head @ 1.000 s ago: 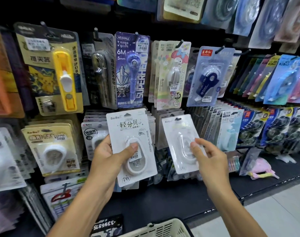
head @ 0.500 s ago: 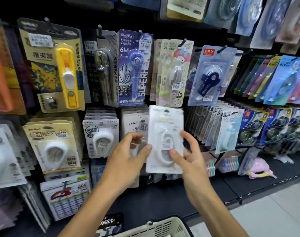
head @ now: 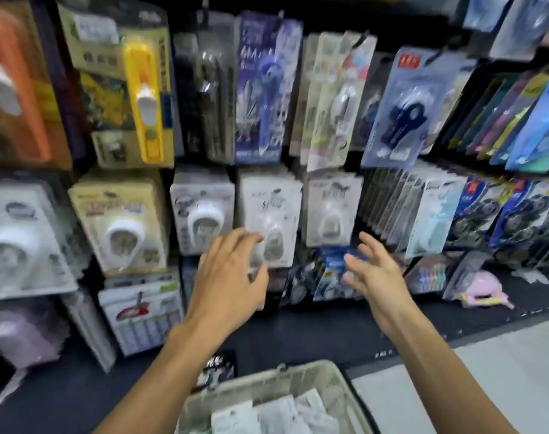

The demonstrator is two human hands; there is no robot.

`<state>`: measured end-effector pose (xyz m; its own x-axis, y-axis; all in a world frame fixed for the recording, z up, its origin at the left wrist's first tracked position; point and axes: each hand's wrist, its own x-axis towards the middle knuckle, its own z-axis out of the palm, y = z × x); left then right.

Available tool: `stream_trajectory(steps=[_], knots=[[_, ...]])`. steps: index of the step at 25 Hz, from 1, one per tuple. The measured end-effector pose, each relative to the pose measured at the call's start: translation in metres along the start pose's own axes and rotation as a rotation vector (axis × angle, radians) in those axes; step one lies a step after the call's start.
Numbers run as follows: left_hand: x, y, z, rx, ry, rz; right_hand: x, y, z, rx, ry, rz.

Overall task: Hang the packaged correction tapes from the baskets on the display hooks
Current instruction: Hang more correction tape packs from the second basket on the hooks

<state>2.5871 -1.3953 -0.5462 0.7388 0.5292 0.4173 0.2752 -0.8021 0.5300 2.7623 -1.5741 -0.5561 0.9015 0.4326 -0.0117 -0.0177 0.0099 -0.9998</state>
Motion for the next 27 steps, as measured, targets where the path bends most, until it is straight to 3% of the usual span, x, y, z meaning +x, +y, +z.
stream_trajectory(steps=[1, 3, 5, 8, 10, 13, 17, 20, 24, 27], knots=[[-0.008, -0.007, 0.004, -0.031, -0.049, -0.055, -0.008, 0.016, 0.005, -0.073, -0.033, 0.031], [-0.03, -0.028, 0.02, -0.037, -0.297, -0.185, -0.043, 0.074, 0.02, -0.221, -0.126, 0.144], [-0.066, -0.058, 0.045, 0.029, -0.571, -0.281, -0.088, 0.154, 0.034, -0.506, -0.262, 0.263], [-0.141, -0.107, 0.087, 0.038, -0.797, -0.472, -0.145, 0.252, 0.053, -0.911, -0.483, 0.394], [-0.191, -0.133, 0.112, 0.075, -0.89, -0.59, -0.166, 0.286, 0.062, -0.822, -0.468, 0.606], [-0.23, -0.159, 0.131, 0.012, -0.964, -0.739, -0.174, 0.305, 0.075, -0.61, -0.392, 0.66], [-0.229, -0.16, 0.129, -0.633, -0.771, -1.065, -0.149, 0.284, 0.066, -0.216, -0.317, 0.621], [-0.223, -0.156, 0.128, -0.924, -0.643, -1.067, -0.144, 0.267, 0.074, -0.057, -0.41, 0.587], [-0.209, -0.163, 0.119, -0.69, -0.386, -1.039, -0.176, 0.284, 0.108, -0.234, -0.405, 0.723], [-0.213, -0.175, 0.117, -0.685, -0.256, -1.001, -0.223, 0.308, 0.121, -0.73, -0.763, 0.599]])
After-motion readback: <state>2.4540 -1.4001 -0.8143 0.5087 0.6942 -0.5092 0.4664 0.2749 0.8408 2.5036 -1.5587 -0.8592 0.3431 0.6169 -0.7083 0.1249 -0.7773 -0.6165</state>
